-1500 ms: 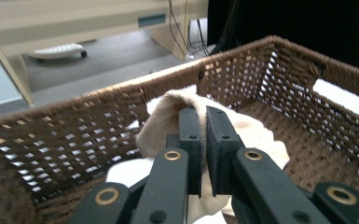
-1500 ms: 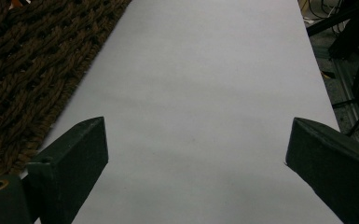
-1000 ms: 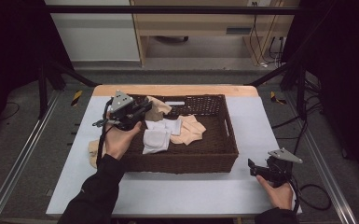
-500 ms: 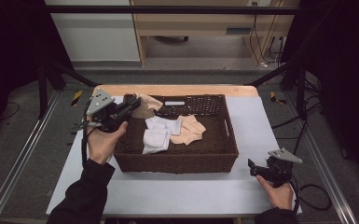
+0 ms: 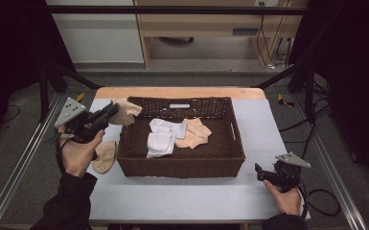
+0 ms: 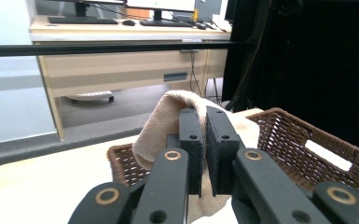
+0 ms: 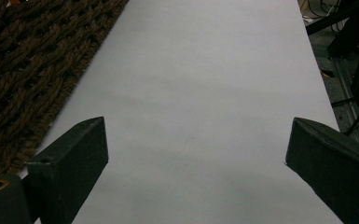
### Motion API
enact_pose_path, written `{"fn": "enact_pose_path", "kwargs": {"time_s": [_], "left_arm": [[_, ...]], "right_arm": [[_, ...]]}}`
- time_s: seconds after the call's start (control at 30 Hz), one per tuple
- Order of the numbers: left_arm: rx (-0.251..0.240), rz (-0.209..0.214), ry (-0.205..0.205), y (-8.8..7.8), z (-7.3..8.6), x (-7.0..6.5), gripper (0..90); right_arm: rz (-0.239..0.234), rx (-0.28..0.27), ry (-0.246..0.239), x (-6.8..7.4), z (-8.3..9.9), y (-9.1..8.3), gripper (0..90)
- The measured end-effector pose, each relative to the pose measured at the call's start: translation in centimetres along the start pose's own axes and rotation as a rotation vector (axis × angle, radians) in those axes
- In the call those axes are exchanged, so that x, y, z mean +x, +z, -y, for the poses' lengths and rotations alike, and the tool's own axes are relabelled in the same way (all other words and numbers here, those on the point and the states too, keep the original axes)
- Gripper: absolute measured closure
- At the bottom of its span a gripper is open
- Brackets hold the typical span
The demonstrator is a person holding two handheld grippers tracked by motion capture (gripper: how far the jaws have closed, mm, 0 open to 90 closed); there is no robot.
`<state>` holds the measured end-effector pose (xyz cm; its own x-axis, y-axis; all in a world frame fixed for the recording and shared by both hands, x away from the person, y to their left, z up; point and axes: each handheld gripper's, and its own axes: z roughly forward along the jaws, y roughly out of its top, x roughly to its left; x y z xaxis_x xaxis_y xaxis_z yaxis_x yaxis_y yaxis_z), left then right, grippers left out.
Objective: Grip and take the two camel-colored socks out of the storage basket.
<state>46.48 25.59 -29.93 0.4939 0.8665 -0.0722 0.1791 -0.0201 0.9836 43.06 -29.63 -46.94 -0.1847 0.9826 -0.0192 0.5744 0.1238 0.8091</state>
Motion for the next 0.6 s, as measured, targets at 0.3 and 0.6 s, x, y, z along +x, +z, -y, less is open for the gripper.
{"fn": "enact_pose_path", "kwargs": {"time_s": [0.3, 0.6], "left_arm": [[-0.012, -0.062, -0.032, -2.6, 1.2, 2.7, 85.2], [0.014, -0.106, -0.074, -4.2, 3.8, 4.9, 85.2]], "right_arm": [[0.000, 0.003, 0.002, 0.0, 0.0, 0.0, 6.0], [0.003, 0.006, 0.000, 0.0, 0.0, 0.0, 6.0]]}}
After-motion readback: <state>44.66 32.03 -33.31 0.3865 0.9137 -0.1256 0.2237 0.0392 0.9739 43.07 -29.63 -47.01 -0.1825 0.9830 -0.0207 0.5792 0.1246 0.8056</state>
